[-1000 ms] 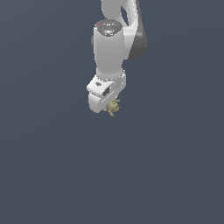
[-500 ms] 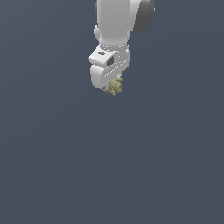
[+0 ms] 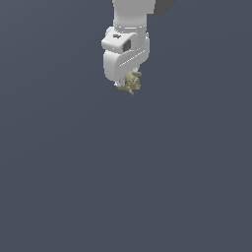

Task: Pick up the object and move it to a goal position.

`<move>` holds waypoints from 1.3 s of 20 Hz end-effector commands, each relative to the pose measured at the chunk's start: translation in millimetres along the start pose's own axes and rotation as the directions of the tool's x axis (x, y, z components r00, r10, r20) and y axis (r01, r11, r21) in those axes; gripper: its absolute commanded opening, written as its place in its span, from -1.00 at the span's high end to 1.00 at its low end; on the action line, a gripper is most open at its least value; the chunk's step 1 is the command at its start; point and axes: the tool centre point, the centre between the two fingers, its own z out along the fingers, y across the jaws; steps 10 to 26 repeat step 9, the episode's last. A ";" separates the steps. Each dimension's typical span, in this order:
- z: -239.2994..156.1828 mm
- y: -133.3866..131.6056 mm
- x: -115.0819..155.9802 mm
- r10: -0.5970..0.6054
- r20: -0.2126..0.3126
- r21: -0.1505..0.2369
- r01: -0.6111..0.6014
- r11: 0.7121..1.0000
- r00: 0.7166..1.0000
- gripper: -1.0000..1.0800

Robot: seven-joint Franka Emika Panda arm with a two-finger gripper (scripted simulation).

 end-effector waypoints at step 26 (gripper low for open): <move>-5.7 -2.1 -1.3 0.001 0.000 0.001 -0.001 1.000 1.000 1.00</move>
